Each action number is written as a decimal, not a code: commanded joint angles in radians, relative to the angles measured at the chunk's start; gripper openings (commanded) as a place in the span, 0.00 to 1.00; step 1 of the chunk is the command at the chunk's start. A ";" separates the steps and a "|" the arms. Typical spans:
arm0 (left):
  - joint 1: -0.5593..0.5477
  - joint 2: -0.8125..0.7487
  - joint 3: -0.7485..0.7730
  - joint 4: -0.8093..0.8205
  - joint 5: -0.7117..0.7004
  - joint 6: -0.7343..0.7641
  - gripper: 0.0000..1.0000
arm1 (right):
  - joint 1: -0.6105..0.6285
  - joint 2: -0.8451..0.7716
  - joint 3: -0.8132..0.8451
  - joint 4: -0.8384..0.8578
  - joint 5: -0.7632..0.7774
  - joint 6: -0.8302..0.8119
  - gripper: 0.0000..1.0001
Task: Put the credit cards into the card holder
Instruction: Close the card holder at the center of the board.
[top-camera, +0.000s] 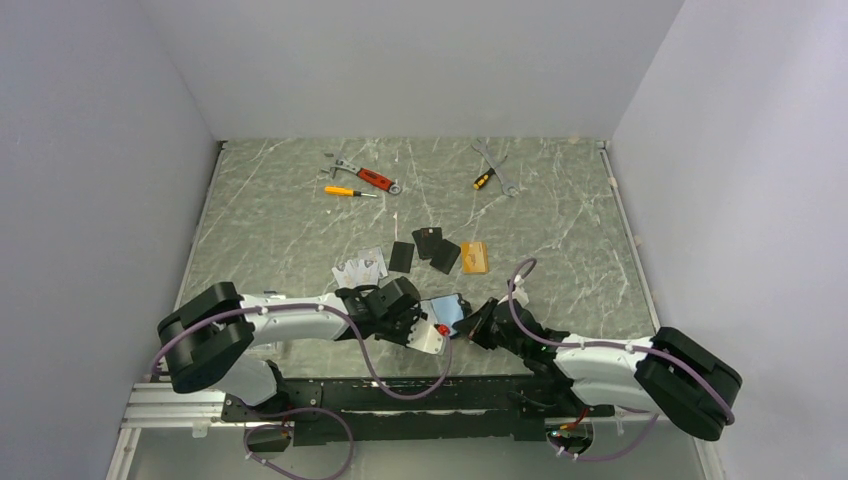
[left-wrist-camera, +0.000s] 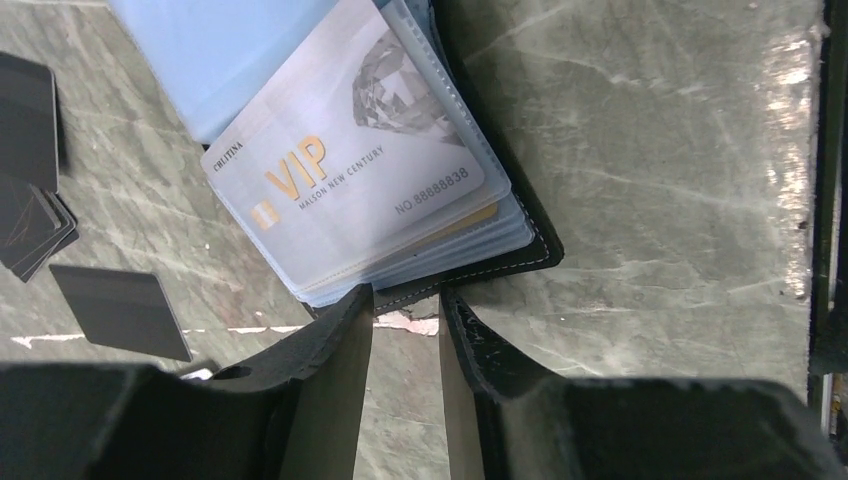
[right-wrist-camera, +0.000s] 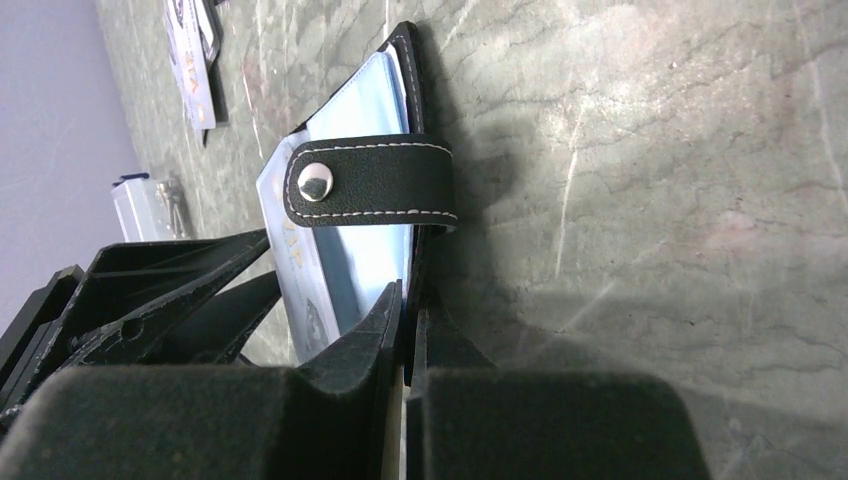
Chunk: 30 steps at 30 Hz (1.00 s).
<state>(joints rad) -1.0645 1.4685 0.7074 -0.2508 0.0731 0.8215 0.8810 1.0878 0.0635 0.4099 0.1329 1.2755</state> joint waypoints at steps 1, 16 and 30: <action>-0.011 -0.041 -0.007 0.128 -0.052 -0.033 0.36 | 0.004 0.035 0.019 -0.098 -0.015 -0.041 0.00; -0.012 -0.021 0.176 0.042 0.021 -0.103 0.36 | 0.005 0.112 -0.001 0.016 -0.077 -0.023 0.00; 0.030 0.107 0.394 -0.044 0.151 -0.155 0.36 | -0.004 0.137 -0.108 0.176 -0.082 0.086 0.00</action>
<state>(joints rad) -1.0641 1.5471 1.0229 -0.2428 0.1375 0.7017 0.8803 1.2243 0.0296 0.6365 0.0425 1.3331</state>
